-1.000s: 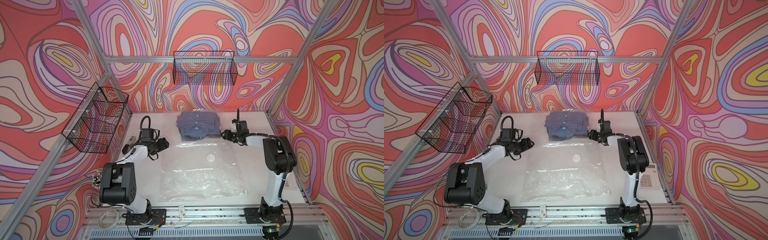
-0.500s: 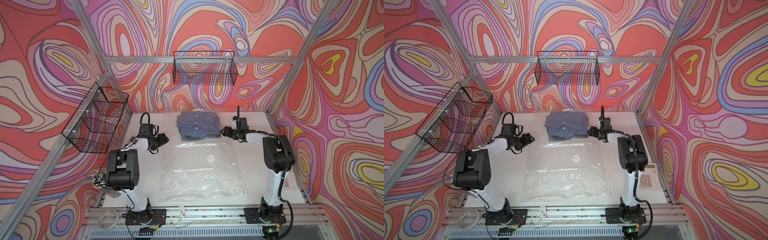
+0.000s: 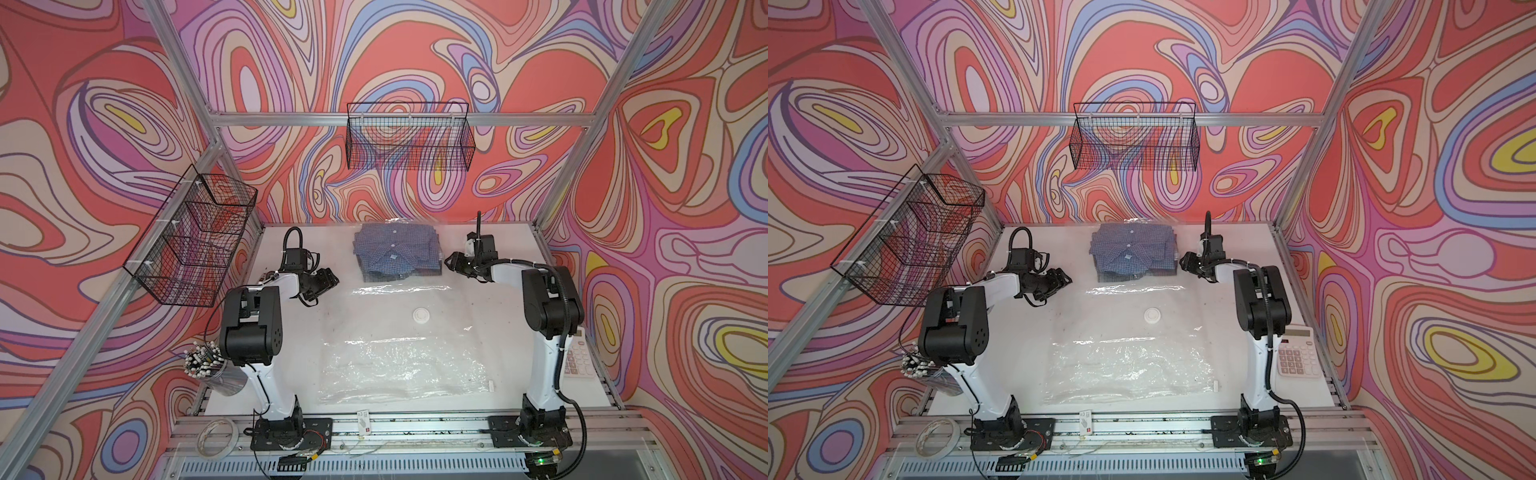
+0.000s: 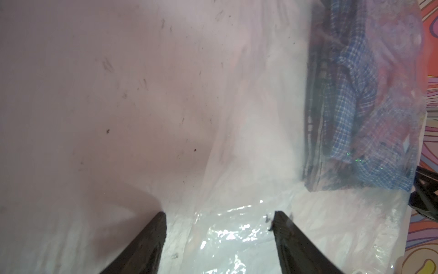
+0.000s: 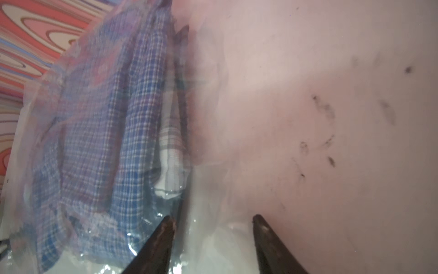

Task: Take the shirt out of the vacuum bag
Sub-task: Open the vacuum bag at the center of the board.

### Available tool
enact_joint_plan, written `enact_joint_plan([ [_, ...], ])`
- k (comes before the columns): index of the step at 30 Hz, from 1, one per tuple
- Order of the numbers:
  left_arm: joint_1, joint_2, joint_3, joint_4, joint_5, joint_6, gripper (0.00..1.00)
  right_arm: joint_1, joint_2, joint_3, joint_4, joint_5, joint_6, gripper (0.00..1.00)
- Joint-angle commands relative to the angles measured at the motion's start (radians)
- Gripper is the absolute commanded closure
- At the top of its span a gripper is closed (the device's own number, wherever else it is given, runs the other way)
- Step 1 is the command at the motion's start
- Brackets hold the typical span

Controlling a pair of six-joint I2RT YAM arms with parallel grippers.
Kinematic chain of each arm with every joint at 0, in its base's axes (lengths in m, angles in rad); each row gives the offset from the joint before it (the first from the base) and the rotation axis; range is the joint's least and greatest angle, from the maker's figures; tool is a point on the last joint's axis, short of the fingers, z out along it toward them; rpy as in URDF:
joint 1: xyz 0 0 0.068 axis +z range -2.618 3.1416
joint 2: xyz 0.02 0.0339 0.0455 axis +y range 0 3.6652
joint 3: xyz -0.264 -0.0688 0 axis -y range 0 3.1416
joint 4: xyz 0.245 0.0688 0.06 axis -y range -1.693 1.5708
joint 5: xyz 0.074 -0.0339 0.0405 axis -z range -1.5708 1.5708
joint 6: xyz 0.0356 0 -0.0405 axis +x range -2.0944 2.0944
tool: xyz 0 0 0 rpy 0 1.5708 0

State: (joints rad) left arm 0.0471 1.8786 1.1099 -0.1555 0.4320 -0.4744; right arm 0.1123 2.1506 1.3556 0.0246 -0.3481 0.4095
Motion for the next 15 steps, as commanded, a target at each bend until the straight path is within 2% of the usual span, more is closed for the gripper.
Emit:
enact_joint_plan([
  [1,0.005,0.033,0.035,0.034,0.041,-0.001,0.39,0.002,0.034,0.006,0.087,-0.081,0.043,0.58],
  [3,0.005,0.048,0.045,0.061,0.076,-0.015,0.5,0.004,0.049,0.021,0.108,-0.114,0.058,0.67],
  [7,0.004,0.083,0.082,0.102,0.104,-0.037,0.85,0.013,0.092,0.071,0.134,-0.133,0.082,0.89],
  [8,0.005,0.092,0.095,0.105,0.106,-0.041,0.95,0.016,0.109,0.093,0.131,-0.142,0.087,0.92],
  [9,0.004,0.101,0.11,0.105,0.106,-0.043,1.0,0.022,0.131,0.122,0.123,-0.149,0.089,0.92],
  [15,0.037,0.089,0.14,0.109,0.023,-0.056,1.0,0.066,0.282,0.365,0.056,-0.159,0.099,0.93],
])
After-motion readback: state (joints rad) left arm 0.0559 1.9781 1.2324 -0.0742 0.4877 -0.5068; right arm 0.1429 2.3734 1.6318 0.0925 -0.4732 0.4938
